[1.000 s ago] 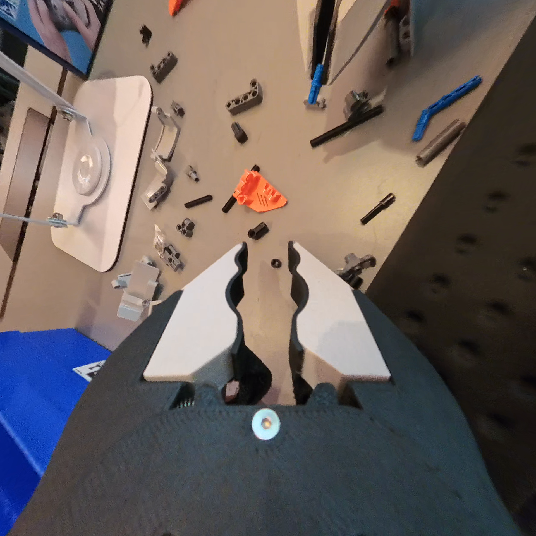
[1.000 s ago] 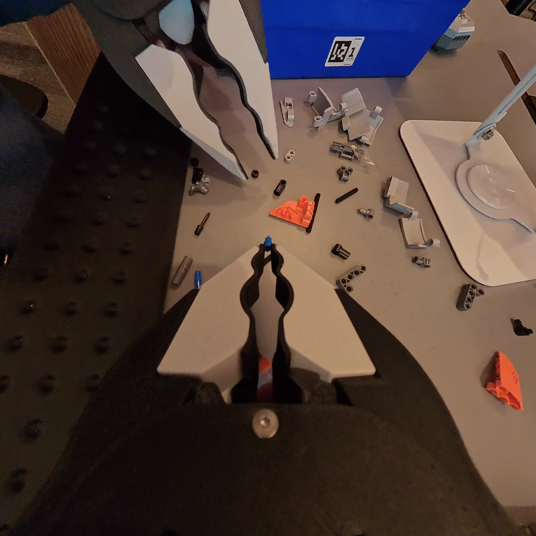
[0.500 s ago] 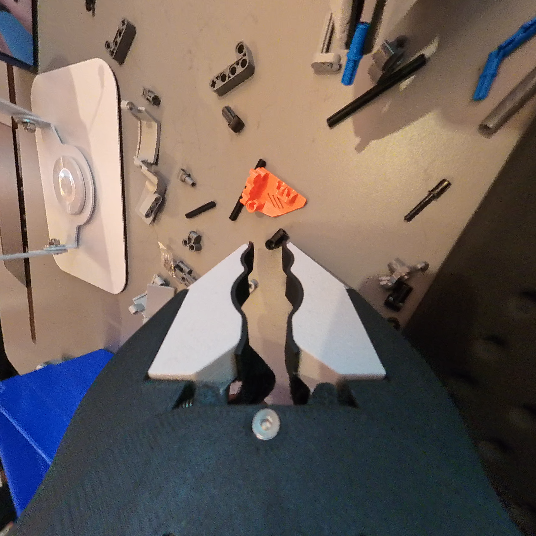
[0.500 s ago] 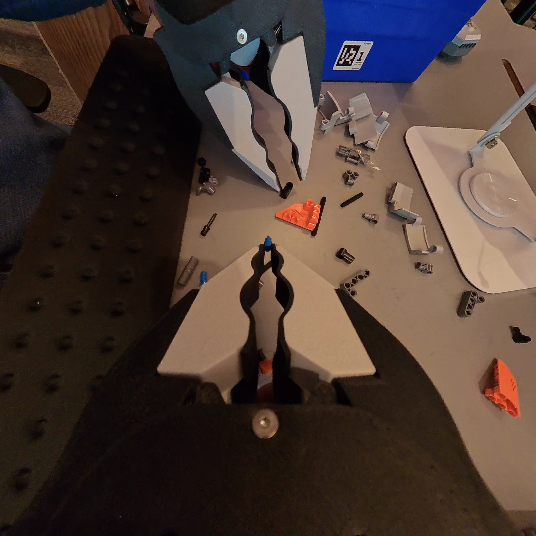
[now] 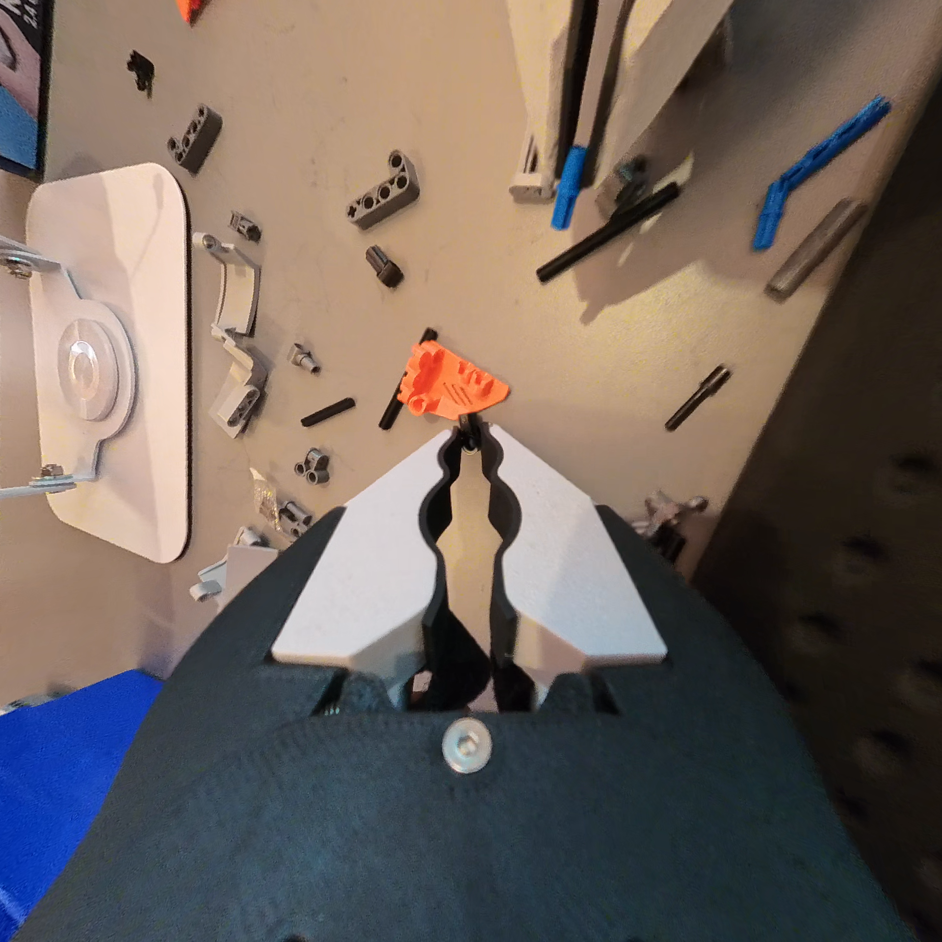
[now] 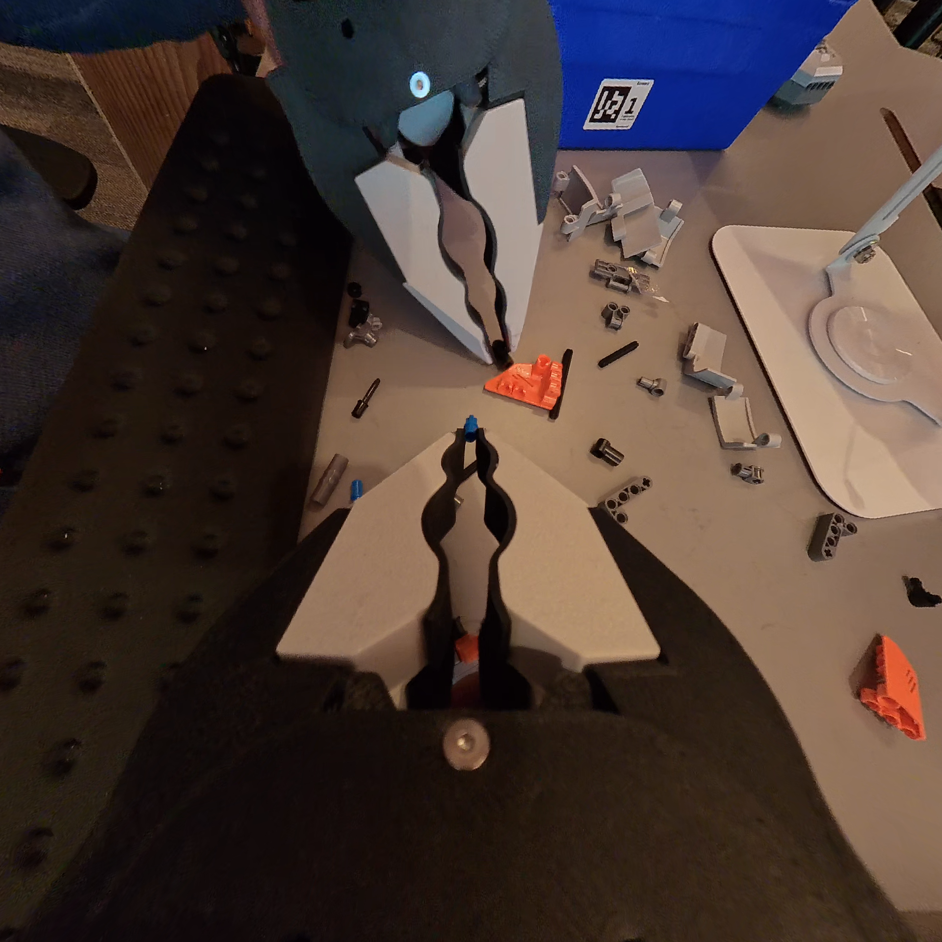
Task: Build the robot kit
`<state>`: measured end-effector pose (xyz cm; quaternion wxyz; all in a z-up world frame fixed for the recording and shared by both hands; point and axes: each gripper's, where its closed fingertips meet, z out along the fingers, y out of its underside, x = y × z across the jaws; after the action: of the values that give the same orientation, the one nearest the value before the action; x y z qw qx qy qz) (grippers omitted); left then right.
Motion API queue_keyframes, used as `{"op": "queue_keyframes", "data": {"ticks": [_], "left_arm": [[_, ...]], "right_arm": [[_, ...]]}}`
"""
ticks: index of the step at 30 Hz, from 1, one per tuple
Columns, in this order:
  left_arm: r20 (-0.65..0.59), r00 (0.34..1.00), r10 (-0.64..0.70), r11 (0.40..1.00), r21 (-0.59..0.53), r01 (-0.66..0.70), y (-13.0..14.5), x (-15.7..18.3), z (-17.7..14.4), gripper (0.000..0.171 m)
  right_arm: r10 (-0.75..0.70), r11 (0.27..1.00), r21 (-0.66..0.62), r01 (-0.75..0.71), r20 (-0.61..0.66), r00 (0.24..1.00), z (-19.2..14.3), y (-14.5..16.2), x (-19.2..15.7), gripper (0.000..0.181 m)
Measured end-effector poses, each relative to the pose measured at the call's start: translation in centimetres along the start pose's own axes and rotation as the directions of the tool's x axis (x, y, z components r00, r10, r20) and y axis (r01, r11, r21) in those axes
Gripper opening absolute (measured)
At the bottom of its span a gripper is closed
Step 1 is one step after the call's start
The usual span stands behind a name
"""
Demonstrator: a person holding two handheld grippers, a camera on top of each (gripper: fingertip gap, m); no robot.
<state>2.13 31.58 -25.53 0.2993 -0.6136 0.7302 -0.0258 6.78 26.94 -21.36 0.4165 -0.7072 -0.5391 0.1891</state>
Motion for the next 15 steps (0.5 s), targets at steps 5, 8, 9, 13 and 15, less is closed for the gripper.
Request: {"op": "queue_keyframes", "data": {"ticks": [5,8,9,13,15], "left_arm": [[0.055,0.997,-0.048,0.984,0.175,0.037,-2.3,0.8,-1.3,0.006],[0.094,0.995,-0.046,0.958,0.287,0.017,-3.5,1.5,-2.1,0.006],[0.099,0.994,-0.05,0.948,0.318,0.016,-3.7,1.6,-2.2,0.006],[0.124,0.991,-0.057,0.911,0.413,0.001,-4.4,2.0,-2.8,0.006],[0.12,0.992,-0.047,0.898,0.44,-0.011,-4.7,2.3,-3.2,0.006]], "right_arm": [[0.026,0.999,0.041,-0.027,0.032,0.999,-0.3,-0.3,-0.2,0.001],[0.03,0.997,0.076,-0.034,0.053,0.998,-0.6,-0.6,-0.5,0.001],[0.032,0.995,0.095,-0.037,0.062,0.998,-0.7,-0.8,-0.5,0.001],[0.032,0.989,0.145,-0.043,0.078,0.996,-0.9,-1.5,-0.7,0.001],[0.031,0.987,0.156,-0.043,0.08,0.996,-0.8,-1.5,-0.7,0.001]]}}
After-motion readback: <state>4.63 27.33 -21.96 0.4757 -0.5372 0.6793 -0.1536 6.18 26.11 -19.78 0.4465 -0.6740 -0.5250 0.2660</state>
